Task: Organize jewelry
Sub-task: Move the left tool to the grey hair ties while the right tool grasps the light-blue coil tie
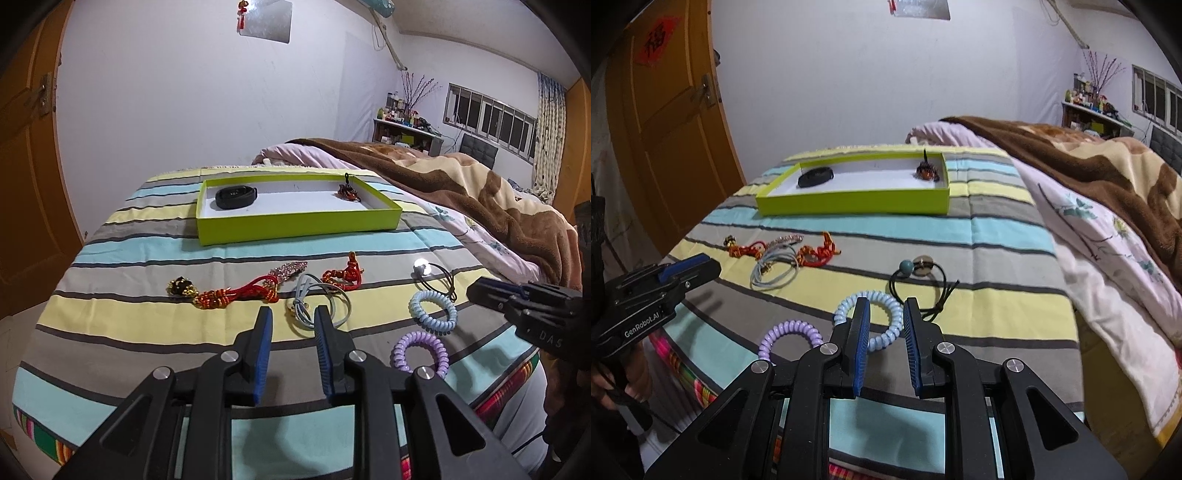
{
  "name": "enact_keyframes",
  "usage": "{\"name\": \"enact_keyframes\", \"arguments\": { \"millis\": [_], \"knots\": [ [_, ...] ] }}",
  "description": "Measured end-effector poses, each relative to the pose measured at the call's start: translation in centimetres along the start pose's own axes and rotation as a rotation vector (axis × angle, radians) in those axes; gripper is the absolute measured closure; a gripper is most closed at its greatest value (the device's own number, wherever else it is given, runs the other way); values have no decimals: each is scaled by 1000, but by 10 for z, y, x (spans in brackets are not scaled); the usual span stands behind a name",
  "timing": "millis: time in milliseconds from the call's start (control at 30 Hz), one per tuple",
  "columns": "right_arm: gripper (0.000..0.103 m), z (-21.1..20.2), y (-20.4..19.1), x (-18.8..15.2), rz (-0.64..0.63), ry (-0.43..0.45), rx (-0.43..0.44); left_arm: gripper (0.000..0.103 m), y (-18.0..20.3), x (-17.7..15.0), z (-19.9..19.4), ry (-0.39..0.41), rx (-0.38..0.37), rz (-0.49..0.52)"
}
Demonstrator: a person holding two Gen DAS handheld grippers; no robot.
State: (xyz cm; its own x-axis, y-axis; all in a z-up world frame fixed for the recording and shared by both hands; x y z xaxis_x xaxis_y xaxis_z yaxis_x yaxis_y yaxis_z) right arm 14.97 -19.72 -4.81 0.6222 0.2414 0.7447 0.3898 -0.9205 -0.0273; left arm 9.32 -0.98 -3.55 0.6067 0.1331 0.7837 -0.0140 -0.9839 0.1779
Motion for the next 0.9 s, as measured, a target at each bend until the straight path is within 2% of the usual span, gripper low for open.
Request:
{"name": "enact_keyframes", "arguments": {
  "millis": [267, 467, 700, 767, 900],
  "knots": [
    [84, 23, 4, -9, 27, -74, -4, 79, 1, 1, 22, -43, 3, -1],
    [84, 31, 2, -7, 13, -90, -18, 79, -2, -2, 39, -96, 19, -22],
    [85, 37, -2, -3, -9, -96, -41, 79, 0, 0, 48, -121, 23, -25],
    [92, 38, -3, -3, -20, -97, -51, 79, 4, 1, 50, -125, 26, -15],
    [93, 38, -2, -3, -14, -95, -48, 80, 4, 1, 55, -147, 25, -16]
  ]
}}
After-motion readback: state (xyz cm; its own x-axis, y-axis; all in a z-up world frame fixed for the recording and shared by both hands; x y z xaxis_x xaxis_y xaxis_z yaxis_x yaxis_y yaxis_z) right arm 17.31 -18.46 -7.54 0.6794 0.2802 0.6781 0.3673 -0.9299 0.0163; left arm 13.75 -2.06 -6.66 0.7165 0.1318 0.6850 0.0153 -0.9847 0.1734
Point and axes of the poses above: each gripper's, at about its wrist camera, not at the fingertips, and z roughly the way its jaws point, y to its right, x to its top, the point moved 4 cm from there along z, roughly the way its jaws point, and after that the axes turned 6 degrees about -z, right-handed, at the moved point
